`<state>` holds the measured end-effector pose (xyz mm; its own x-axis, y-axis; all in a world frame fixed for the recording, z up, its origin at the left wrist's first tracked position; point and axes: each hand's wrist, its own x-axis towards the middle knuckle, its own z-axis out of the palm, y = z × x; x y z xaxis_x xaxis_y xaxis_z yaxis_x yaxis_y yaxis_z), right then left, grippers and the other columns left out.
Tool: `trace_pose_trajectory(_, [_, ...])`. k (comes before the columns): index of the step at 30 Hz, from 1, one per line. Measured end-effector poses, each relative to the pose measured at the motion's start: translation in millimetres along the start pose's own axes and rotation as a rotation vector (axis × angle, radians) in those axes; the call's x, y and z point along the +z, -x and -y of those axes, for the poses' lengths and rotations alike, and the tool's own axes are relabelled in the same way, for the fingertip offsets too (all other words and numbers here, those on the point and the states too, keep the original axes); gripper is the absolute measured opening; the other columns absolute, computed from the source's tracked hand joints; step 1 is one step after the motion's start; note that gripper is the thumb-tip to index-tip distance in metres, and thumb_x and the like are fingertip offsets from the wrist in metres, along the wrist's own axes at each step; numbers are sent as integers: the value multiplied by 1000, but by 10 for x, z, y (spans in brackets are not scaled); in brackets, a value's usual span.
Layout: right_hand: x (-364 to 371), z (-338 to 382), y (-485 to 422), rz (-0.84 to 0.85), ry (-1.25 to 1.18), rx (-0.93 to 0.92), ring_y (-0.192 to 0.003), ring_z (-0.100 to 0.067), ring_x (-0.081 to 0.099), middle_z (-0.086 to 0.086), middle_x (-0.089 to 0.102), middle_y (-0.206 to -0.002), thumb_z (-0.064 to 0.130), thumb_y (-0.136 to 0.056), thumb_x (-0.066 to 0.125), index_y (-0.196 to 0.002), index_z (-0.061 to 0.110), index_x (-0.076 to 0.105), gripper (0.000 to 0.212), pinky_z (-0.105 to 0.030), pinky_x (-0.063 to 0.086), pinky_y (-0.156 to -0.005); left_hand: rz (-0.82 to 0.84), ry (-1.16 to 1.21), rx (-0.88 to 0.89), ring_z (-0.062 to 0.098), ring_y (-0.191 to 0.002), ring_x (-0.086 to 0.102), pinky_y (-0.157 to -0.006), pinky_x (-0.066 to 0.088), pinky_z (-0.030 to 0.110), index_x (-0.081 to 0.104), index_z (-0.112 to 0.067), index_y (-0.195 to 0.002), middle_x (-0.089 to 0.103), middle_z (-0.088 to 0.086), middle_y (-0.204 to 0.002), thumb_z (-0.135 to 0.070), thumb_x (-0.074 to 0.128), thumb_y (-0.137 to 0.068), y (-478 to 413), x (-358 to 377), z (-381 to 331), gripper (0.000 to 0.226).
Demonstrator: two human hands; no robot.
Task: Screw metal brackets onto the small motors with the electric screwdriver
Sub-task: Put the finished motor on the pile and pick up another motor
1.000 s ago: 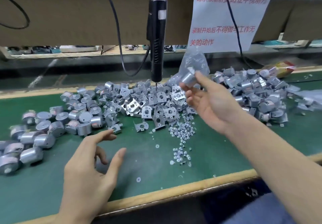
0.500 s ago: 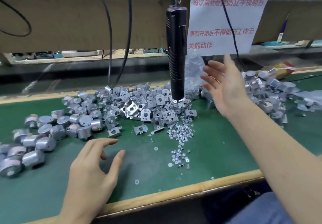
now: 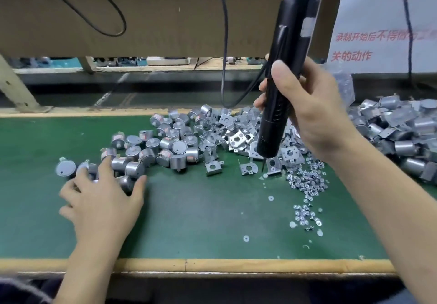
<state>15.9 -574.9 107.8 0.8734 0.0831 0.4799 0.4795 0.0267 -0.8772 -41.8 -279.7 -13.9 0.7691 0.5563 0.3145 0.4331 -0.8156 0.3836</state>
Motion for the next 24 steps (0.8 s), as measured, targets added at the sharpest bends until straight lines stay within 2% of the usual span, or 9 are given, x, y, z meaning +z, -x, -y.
trace_pose_trajectory(3, [162,-37,-22,23,-45,30,-67,-23,60,-5,58,-83,39,-98,55,-118,-7,51,51,-37,53,-71,-1,-7,-36,45,-125,31,-99,31,59,51,-19,-135,34,23,-146,-57,68,-81,-66,12,93,68])
trace_pose_trajectory(6, [189,-59,1,-10,-126,51,-55,-19,52,-3,54,-71,55,-94,49,-106,2,55,54,-31,46,-56,41,-3,-86,48,-125,32,-102,29,60,51,-22,-131,29,22,-147,-71,65,-74,-150,-4,129,76])
trace_pose_trajectory(9, [150,-96,25,-74,-183,64,-48,-17,46,-5,50,-65,58,-95,38,-94,11,61,53,-28,40,-50,84,-62,-98,47,-121,37,-103,28,60,51,-26,-127,30,20,-144,-81,60,-68,-212,7,181,82])
trace_pose_trajectory(12, [92,-135,43,-80,-179,59,-47,-18,45,-10,47,-66,68,-96,41,-92,12,61,60,-29,38,-51,52,5,-12,46,-113,42,-99,35,58,57,-18,-112,35,20,-131,-70,69,-70,-218,26,176,68])
trace_pose_trajectory(15, [67,-180,75,-28,-198,63,-45,-17,44,-11,45,-63,85,-73,53,-93,12,61,75,-27,39,-50,38,119,70,46,-111,44,-100,38,54,59,-10,-108,37,20,-128,-50,79,-72,-183,23,135,57])
trace_pose_trajectory(18, [42,-234,114,-25,-180,60,-42,-17,43,-7,46,-58,89,-63,59,-90,10,59,83,-27,39,-48,36,236,179,40,-110,50,-95,43,49,63,-11,-108,45,18,-121,-34,80,-75,-67,23,2,44])
trace_pose_trajectory(21, [21,-236,116,-36,-173,70,-42,-16,42,-4,46,-58,90,-59,65,-88,9,56,86,-27,39,-47,-11,270,315,36,-104,54,-87,47,46,65,-14,-100,49,12,-112,-32,80,-75,68,34,-134,34])
trace_pose_trajectory(24, [-9,-224,102,-54,-182,88,-42,-15,42,-3,47,-57,90,-55,68,-83,10,54,86,-27,40,-47,-14,346,422,33,-104,55,-93,45,42,67,-14,-100,53,8,-111,-29,80,-77,173,45,-230,30])
